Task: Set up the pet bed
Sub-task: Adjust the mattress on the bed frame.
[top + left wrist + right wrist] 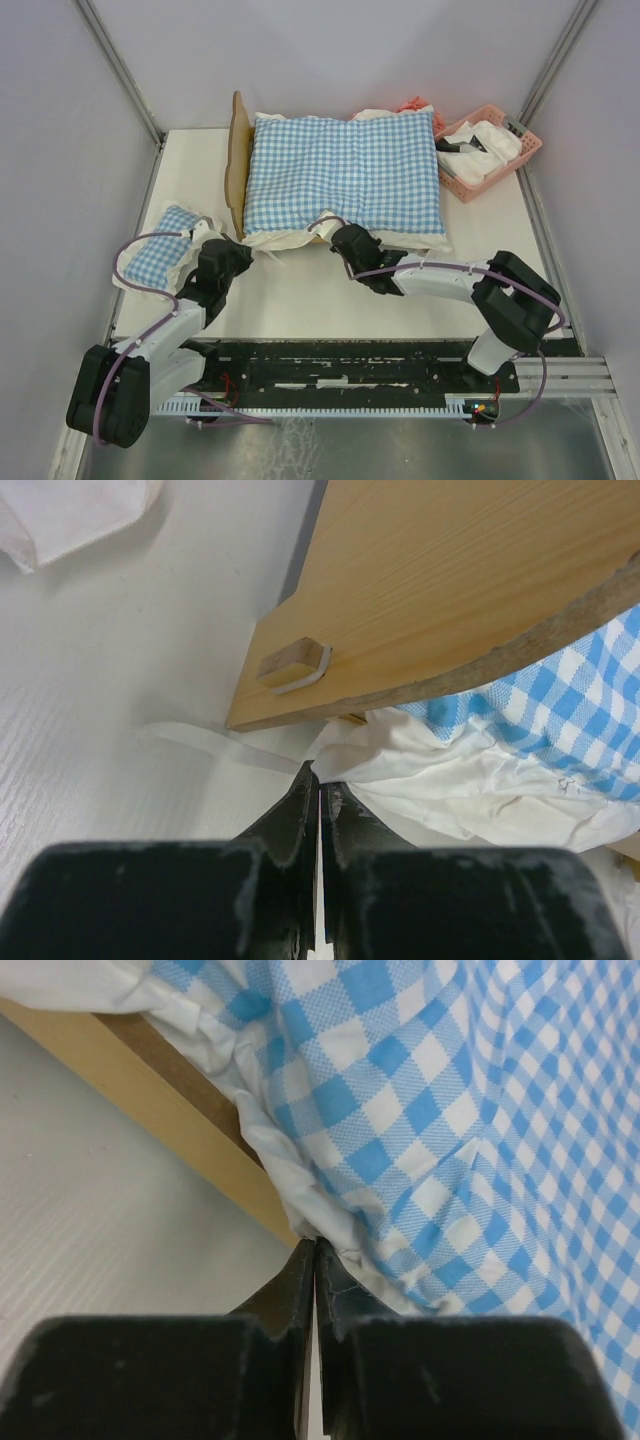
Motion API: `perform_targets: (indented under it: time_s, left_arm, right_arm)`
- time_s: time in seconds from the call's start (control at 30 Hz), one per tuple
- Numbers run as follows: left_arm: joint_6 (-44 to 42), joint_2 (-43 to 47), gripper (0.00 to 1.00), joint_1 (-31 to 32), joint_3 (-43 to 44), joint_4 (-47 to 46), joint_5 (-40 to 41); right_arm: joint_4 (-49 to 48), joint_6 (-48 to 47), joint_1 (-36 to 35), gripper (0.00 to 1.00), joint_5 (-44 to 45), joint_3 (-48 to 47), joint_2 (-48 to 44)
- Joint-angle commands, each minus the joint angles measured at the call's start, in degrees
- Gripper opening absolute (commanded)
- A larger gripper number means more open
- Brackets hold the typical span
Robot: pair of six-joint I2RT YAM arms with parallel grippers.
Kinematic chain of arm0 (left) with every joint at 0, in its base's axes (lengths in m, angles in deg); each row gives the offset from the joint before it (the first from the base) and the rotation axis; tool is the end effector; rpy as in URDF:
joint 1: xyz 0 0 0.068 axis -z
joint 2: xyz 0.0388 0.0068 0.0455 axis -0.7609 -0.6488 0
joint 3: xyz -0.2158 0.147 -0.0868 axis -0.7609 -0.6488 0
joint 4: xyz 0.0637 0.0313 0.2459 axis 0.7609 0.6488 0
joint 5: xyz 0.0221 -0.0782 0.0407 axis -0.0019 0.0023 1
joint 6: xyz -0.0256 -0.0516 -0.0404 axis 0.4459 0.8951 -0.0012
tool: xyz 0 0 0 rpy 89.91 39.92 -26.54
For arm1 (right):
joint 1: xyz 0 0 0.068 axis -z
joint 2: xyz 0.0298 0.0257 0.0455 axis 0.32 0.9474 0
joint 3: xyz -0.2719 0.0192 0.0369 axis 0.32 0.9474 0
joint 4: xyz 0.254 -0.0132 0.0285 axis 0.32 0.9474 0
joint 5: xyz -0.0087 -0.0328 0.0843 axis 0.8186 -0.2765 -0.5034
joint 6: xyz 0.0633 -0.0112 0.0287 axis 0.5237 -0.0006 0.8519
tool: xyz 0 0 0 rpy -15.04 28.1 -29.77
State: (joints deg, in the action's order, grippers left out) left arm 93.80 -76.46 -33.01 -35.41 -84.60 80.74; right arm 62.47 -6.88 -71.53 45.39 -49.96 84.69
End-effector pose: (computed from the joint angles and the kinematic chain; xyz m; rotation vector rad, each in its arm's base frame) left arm 0.2090 -0.0478 0.1711 -0.6317 1.9549 -0.4161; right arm 0.2355 0.2553 0.1901 -0.9143 1.8932 -0.3198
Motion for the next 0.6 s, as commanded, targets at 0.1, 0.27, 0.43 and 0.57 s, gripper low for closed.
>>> perform_targets:
  time_s: [0.1,0.27,0.43,0.57]
  left_arm:
    - [3.04,-0.43,0.03,-0.01,1.89,-0.93,5.69]
    - [3.61,-1.61,0.03,-0.05,1.97,-0.58,8.06]
    - [2.88,-1.87,0.03,-0.24,2.42,0.16,10.21]
    - [1.92,-2.09,0.03,-0.36,2.84,0.58,11.62]
  right_arm:
    - [-1.51,-6.45,0.13,0.02,2.61,-2.38,-3.67]
    - [5.29,-6.97,0.2,0.02,-3.86,-0.51,-12.13]
    - [12.18,-8.11,0.71,0.02,-9.56,-0.24,-18.16]
    - [14.34,-7.18,2.41,0.02,-13.33,0.21,-21.38]
